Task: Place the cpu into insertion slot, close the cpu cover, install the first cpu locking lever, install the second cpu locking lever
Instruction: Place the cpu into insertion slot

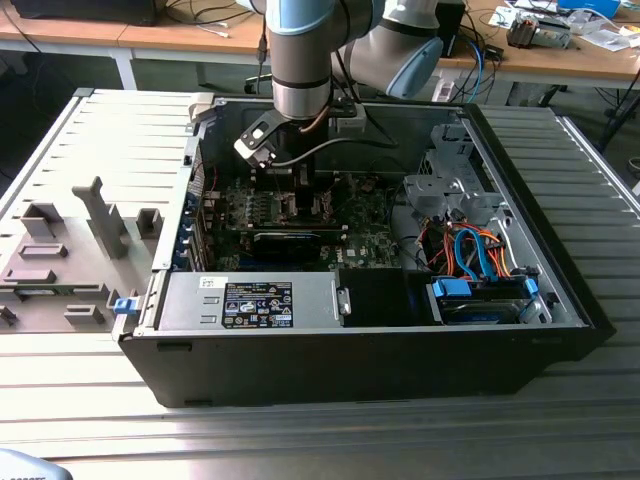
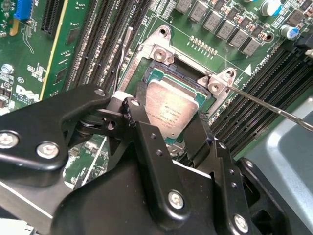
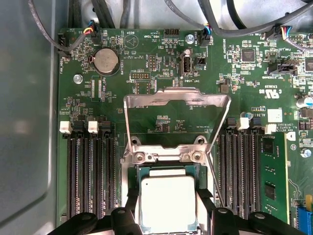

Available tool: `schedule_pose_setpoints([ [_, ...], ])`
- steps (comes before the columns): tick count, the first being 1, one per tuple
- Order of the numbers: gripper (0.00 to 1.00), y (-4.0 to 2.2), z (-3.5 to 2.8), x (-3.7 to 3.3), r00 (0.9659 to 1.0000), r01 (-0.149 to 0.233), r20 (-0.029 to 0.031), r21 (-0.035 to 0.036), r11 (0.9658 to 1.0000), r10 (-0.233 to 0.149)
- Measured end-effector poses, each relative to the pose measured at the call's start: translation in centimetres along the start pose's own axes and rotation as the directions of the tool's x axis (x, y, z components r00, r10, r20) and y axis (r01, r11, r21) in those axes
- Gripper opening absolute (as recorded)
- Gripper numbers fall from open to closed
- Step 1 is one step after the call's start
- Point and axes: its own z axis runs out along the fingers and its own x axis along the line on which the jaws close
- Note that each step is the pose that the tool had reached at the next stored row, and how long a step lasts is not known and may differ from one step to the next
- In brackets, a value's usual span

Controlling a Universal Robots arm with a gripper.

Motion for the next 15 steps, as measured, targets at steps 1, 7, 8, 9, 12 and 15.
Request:
schedule_pose_setpoints([
  [1, 0.55, 0.01, -0.09, -0.01, 1.0, 0.0, 0.0002, -0.0001, 1.0, 0.0],
  [7, 0.55, 0.0, -0.07, -0.02, 0.9997, -0.025, 0.0021, 0.0017, 0.9997, 0.025],
  [8, 0.55, 0.0, -0.03, -0.01, 0.9997, -0.025, 0.002, 0.0016, 0.9997, 0.025],
  [9, 0.55, -0.01, 0.02, -0.01, 0.9997, -0.025, 0.0016, 0.0016, 0.9997, 0.025],
  [12, 0.55, -0.06, 0.26, 0.0, 0.9997, -0.024, -0.0024, 0.0019, 0.9997, 0.024],
  [15, 0.55, -0.08, 0.41, 0.01, 0.9997, -0.024, -0.0029, 0.0019, 0.9997, 0.024],
])
